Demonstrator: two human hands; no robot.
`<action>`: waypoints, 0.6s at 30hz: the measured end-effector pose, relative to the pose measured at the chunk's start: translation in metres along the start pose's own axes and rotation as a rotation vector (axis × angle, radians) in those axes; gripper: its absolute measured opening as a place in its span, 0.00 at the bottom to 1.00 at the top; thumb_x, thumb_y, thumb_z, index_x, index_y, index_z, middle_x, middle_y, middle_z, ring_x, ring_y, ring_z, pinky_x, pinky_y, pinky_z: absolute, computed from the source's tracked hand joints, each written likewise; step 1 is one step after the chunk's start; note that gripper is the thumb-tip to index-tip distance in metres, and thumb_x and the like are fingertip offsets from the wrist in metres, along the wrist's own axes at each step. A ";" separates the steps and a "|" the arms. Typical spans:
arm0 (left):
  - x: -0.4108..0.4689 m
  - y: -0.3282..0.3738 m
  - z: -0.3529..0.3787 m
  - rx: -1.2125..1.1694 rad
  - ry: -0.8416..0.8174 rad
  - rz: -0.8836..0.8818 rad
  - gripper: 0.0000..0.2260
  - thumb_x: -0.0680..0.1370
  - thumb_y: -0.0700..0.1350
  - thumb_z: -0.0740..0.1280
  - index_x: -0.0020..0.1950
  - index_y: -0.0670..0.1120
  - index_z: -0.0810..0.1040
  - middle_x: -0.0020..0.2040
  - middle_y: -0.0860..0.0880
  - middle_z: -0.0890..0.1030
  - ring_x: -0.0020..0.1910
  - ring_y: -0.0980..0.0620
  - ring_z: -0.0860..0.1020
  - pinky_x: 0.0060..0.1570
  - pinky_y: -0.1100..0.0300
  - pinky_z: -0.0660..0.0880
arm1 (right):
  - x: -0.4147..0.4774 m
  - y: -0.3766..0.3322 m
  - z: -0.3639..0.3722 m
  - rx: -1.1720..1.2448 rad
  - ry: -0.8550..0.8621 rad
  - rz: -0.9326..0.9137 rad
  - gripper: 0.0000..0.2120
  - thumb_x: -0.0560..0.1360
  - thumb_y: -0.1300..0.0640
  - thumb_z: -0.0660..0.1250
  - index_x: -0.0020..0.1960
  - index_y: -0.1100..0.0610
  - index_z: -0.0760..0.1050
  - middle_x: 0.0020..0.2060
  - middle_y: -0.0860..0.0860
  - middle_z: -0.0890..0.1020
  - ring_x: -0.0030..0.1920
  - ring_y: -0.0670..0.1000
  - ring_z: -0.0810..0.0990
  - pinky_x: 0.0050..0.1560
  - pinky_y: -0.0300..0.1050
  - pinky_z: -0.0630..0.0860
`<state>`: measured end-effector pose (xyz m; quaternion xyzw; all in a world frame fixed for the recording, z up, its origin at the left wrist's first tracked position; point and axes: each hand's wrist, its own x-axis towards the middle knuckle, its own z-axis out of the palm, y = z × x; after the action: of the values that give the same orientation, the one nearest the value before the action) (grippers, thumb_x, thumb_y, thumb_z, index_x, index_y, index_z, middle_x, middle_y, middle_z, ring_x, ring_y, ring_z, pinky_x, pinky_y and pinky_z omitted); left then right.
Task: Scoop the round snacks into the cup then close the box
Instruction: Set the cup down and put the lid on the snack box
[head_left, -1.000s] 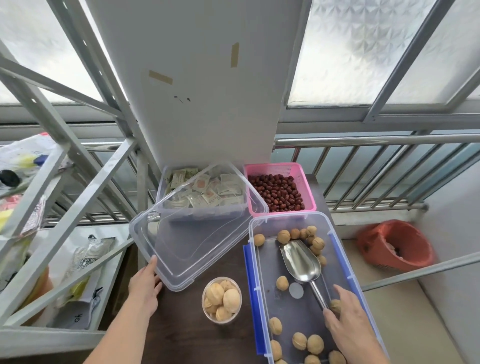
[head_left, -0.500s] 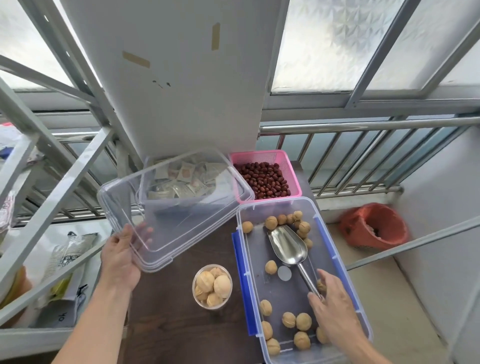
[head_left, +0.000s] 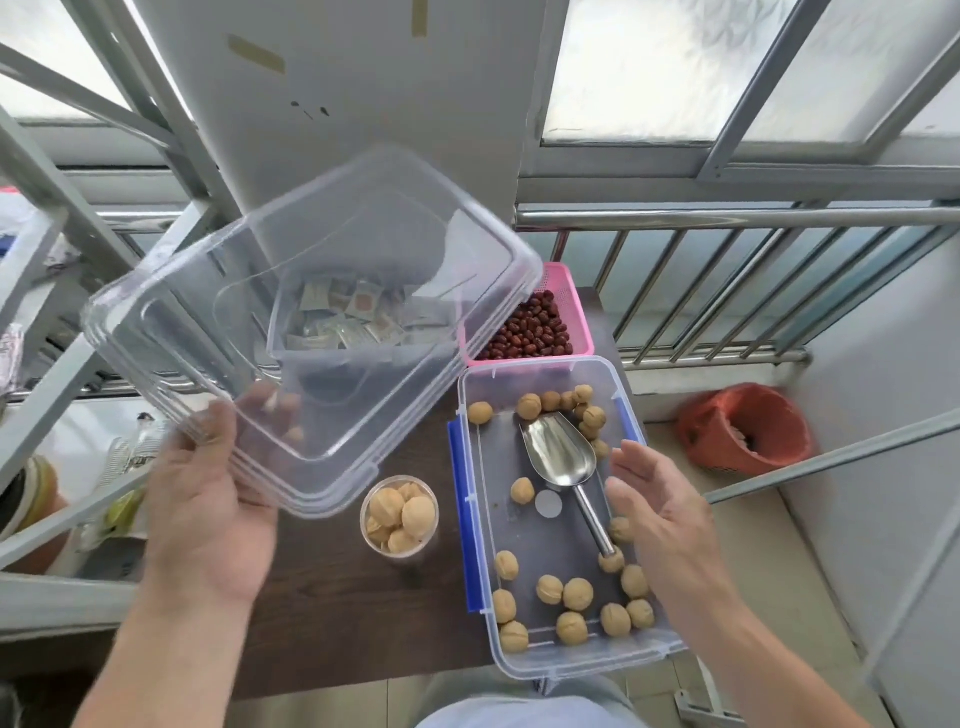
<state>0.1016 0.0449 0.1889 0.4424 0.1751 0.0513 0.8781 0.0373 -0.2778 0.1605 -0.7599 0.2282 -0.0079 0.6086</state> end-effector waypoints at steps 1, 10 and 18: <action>-0.026 -0.008 0.014 -0.019 -0.015 -0.008 0.06 0.81 0.47 0.65 0.46 0.52 0.81 0.53 0.49 0.87 0.53 0.49 0.86 0.50 0.53 0.83 | 0.001 -0.007 0.000 0.135 -0.058 0.035 0.20 0.76 0.55 0.72 0.67 0.51 0.74 0.59 0.47 0.83 0.62 0.45 0.80 0.68 0.49 0.73; -0.164 -0.118 0.067 0.098 -0.249 -0.200 0.23 0.51 0.51 0.88 0.36 0.42 0.82 0.50 0.33 0.86 0.48 0.35 0.86 0.42 0.47 0.83 | 0.005 -0.019 -0.042 0.517 -0.075 0.188 0.10 0.82 0.57 0.62 0.59 0.58 0.78 0.40 0.53 0.85 0.31 0.51 0.82 0.34 0.49 0.80; -0.161 -0.159 0.022 0.094 0.162 -0.493 0.17 0.73 0.46 0.74 0.60 0.42 0.81 0.40 0.40 0.87 0.29 0.45 0.85 0.26 0.52 0.82 | 0.011 0.026 -0.119 0.286 -0.225 0.157 0.11 0.82 0.67 0.58 0.58 0.59 0.77 0.26 0.49 0.86 0.21 0.43 0.81 0.19 0.33 0.75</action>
<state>-0.0509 -0.1074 0.1165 0.4211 0.3494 -0.1370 0.8257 0.0038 -0.3959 0.1642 -0.6415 0.2140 0.0920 0.7309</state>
